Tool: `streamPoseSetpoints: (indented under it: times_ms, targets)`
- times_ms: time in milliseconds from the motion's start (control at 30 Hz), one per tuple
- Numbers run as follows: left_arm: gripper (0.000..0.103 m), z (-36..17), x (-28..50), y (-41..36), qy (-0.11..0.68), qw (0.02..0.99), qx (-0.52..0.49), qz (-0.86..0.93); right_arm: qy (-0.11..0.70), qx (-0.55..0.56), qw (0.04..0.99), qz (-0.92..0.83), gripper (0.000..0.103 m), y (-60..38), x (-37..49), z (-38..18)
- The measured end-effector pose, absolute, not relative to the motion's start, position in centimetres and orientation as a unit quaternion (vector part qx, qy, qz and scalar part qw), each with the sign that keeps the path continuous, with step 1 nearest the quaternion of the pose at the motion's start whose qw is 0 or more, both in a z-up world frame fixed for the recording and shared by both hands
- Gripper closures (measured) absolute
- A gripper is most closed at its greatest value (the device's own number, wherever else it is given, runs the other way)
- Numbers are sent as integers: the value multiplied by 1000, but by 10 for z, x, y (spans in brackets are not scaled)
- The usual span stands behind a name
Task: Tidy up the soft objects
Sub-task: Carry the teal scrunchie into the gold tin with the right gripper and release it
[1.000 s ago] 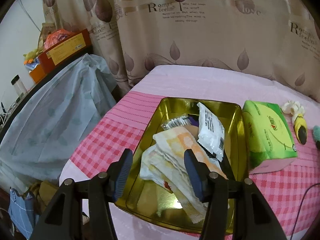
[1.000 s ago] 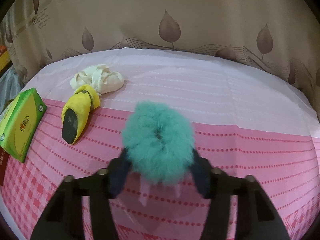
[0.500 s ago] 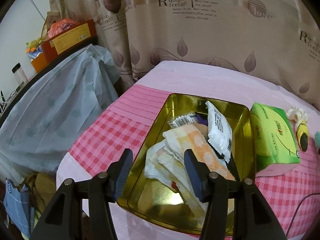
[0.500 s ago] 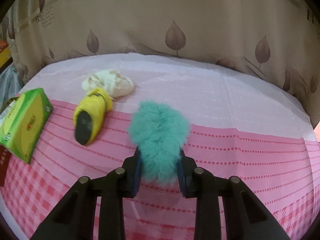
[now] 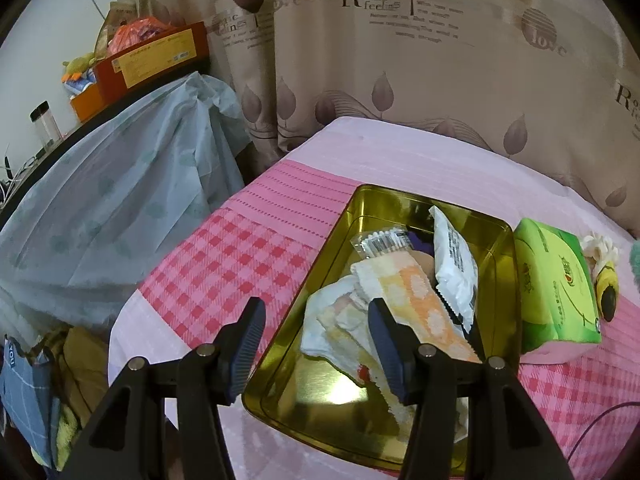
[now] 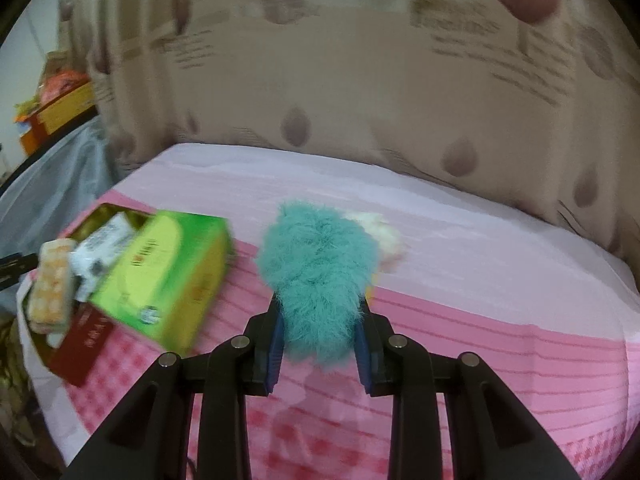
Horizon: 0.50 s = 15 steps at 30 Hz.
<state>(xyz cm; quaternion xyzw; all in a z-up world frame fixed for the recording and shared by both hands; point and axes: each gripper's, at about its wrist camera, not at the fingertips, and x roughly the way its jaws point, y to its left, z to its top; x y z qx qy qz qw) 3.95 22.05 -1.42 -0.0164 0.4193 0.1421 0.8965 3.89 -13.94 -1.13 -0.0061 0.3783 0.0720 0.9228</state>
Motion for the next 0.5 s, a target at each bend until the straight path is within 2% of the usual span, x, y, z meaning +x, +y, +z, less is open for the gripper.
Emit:
streamPoseSetpoints:
  times_ms: [500]
  targets:
    - [48,-10,38,234,411,897,-36,159,369,-36,906,204,76,-4,52,9]
